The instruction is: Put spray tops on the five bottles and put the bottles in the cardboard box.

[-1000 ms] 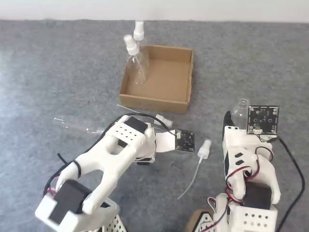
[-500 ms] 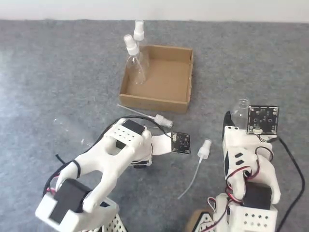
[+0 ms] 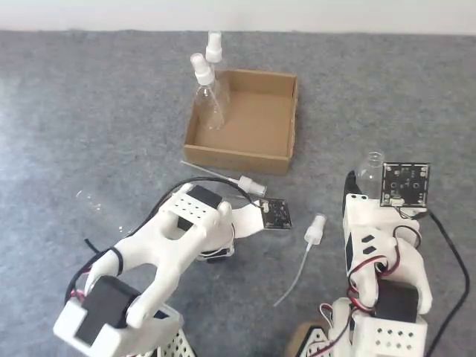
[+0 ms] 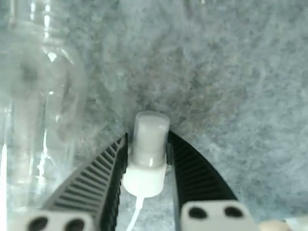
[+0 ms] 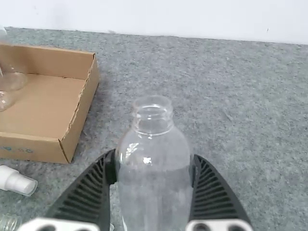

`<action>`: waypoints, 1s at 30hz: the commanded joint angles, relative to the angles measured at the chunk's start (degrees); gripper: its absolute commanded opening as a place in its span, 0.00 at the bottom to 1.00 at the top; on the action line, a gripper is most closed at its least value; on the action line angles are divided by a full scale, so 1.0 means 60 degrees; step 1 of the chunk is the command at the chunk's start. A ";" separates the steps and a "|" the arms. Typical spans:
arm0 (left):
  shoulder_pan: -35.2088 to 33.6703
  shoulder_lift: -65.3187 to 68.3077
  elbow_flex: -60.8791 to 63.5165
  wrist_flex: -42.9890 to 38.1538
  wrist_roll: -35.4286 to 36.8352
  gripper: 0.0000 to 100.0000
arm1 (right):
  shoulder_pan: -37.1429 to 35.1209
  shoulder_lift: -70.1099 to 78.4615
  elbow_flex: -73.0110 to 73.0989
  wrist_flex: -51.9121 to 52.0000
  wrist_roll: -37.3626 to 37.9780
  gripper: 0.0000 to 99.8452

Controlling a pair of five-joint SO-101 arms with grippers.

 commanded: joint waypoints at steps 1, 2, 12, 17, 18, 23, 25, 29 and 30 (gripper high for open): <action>-0.0073 -0.0147 0.0066 0.0117 0.0484 0.06 | 0.0095 -0.0183 -0.0103 -0.0242 0.0044 0.05; -0.0073 -0.0147 0.0066 0.0117 0.0542 0.06 | 0.0095 -0.0183 -0.0103 -0.0242 0.0044 0.05; -0.0073 -0.0147 0.0037 0.0117 0.1758 0.05 | 0.0037 -0.0183 -0.0103 -0.0242 0.0044 0.05; -0.0029 -0.0132 0.0037 0.0117 0.3048 0.06 | 0.0037 -0.0183 -0.0103 -0.0242 0.0044 0.05; -0.0029 -0.0117 0.0037 0.0117 0.3062 0.06 | 0.0037 -0.0183 -0.0103 -0.0242 0.0044 0.05; -0.0073 -0.0088 0.0051 0.0176 0.2212 0.17 | 0.0037 -0.0183 -0.0103 -0.0242 0.0044 0.05; -0.0044 -0.0103 0.0037 0.0132 0.2139 0.18 | 0.0037 -0.0183 -0.0103 -0.0242 0.0044 0.05; 0.0000 -0.0029 -0.0139 0.0190 0.1773 0.16 | 0.0037 -0.0183 -0.0103 -0.0242 0.0044 0.05; 0.0000 -0.0029 -0.0227 0.0190 0.1700 0.16 | 0.0037 -0.0183 -0.0103 -0.0242 0.0044 0.05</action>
